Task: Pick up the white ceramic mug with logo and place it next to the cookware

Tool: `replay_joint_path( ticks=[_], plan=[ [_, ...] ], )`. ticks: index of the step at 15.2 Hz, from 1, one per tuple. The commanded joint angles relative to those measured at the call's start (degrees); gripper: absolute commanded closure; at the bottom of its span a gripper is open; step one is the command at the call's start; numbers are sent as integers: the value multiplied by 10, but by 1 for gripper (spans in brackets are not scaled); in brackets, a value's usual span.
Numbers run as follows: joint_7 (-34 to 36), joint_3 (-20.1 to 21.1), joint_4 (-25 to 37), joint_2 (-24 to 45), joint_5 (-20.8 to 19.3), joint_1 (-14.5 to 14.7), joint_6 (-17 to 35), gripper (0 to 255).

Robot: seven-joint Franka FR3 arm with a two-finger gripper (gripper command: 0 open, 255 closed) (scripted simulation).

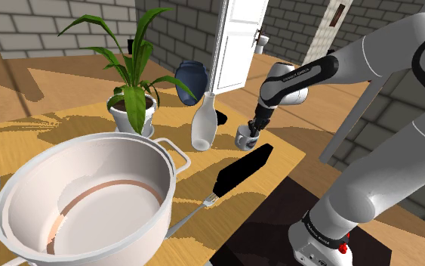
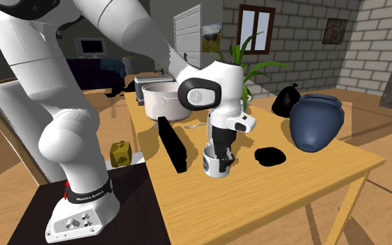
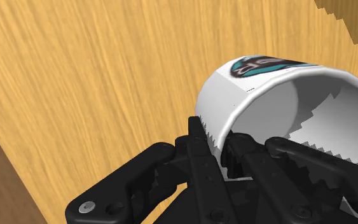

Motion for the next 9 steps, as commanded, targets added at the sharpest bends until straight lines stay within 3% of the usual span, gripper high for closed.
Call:
replay_joint_path(
  ticks=[1, 9],
  plan=[
    [2, 1, 3, -6, -2, 0, -9, 255],
    [13, 7, 32, -47, -14, -4, -78, 255]
  ],
)
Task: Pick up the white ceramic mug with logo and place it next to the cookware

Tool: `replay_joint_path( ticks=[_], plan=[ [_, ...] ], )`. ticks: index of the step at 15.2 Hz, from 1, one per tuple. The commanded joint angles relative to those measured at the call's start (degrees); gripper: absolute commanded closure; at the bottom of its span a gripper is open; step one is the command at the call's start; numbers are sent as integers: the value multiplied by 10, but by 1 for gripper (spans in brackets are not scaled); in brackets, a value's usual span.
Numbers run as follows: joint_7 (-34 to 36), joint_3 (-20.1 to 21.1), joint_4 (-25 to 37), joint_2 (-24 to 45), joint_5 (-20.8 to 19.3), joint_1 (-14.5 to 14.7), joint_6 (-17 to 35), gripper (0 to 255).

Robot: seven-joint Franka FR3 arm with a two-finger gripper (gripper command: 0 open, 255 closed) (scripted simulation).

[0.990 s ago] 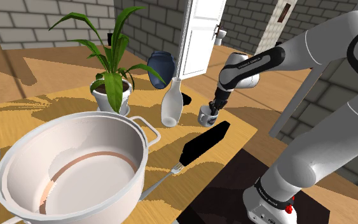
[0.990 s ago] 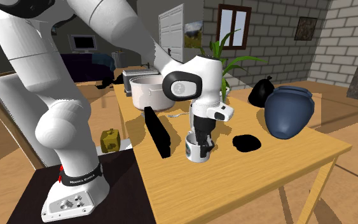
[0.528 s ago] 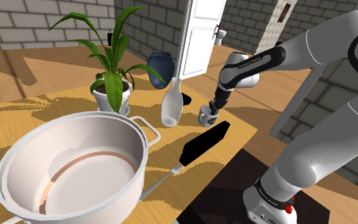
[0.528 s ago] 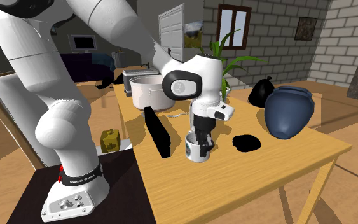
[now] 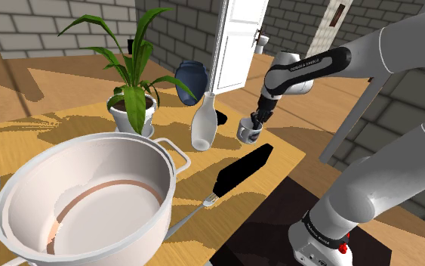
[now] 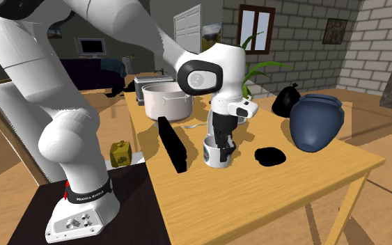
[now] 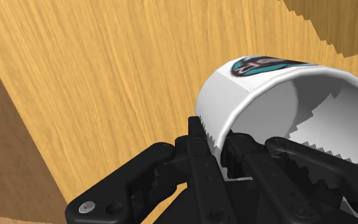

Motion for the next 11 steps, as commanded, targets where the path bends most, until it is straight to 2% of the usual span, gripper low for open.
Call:
replay_joint_path(
  ticks=[1, 11],
  plan=[
    [2, 1, 8, -10, -2, -1, -17, 255],
    [11, 8, 56, -46, -9, -2, -101, 255]
  ],
)
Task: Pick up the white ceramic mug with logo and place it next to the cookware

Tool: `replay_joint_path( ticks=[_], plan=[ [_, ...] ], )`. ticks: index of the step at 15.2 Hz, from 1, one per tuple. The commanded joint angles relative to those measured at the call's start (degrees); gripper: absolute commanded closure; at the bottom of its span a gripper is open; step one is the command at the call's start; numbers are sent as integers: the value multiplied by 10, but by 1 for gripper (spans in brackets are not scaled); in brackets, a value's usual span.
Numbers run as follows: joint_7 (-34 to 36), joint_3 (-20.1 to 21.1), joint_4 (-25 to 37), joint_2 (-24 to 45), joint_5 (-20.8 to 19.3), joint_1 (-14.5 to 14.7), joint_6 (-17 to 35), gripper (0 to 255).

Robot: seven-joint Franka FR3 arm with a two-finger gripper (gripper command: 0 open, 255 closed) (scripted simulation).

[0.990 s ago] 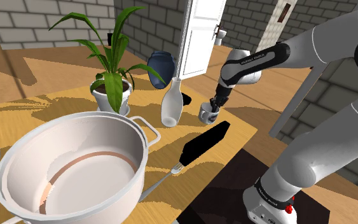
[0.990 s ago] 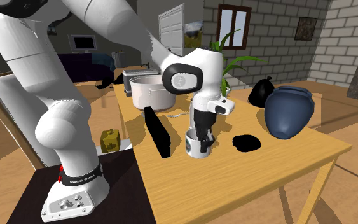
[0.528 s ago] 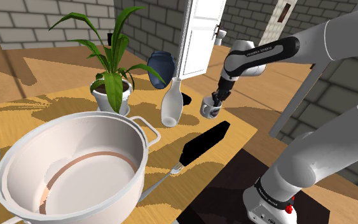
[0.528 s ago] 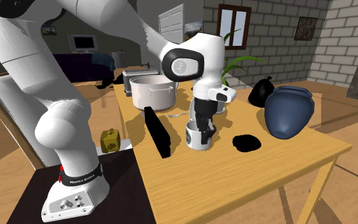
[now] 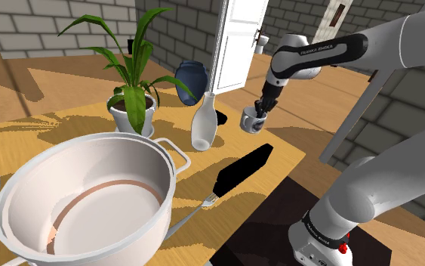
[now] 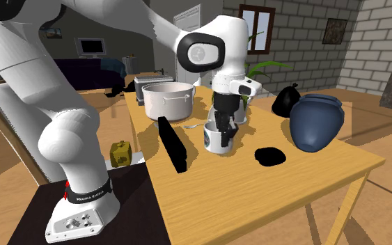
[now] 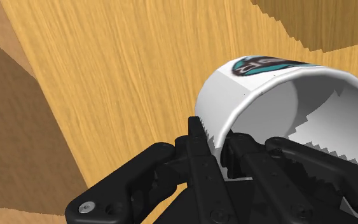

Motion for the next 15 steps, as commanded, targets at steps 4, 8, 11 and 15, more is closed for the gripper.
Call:
replay_joint_path(
  ticks=[4, 8, 11, 15],
  plan=[
    [4, 4, 26, -15, -2, 0, -41, 255],
    [6, 6, 50, -23, -2, 0, -73, 255],
    [7, 7, 70, -27, -2, 0, -97, 255],
    [9, 9, 97, -31, -2, 1, -128, 255]
  ],
)
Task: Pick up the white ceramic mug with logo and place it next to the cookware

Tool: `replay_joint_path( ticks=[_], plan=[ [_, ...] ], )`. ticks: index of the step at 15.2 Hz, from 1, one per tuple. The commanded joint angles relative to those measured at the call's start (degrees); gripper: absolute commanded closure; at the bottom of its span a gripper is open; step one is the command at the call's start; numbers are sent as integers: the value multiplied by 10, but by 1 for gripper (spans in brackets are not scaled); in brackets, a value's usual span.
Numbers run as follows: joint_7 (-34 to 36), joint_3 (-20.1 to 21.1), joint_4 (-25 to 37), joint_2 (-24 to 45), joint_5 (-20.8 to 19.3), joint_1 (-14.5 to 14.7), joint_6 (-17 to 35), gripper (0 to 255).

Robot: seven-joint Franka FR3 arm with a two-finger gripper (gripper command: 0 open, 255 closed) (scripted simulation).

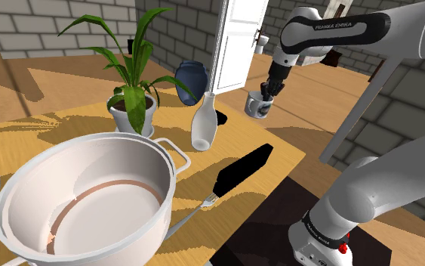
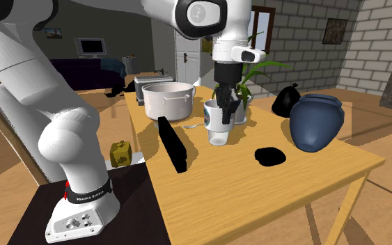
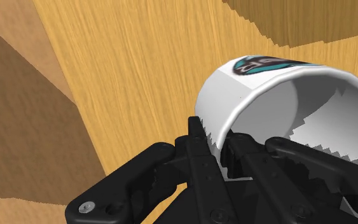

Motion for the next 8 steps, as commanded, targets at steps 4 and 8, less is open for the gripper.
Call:
replay_joint_path(
  ticks=[4, 8],
  plan=[
    [1, 2, 37, -3, 1, 1, -40, 255],
    [2, 4, 68, -3, 1, 2, -70, 255]
  ],
)
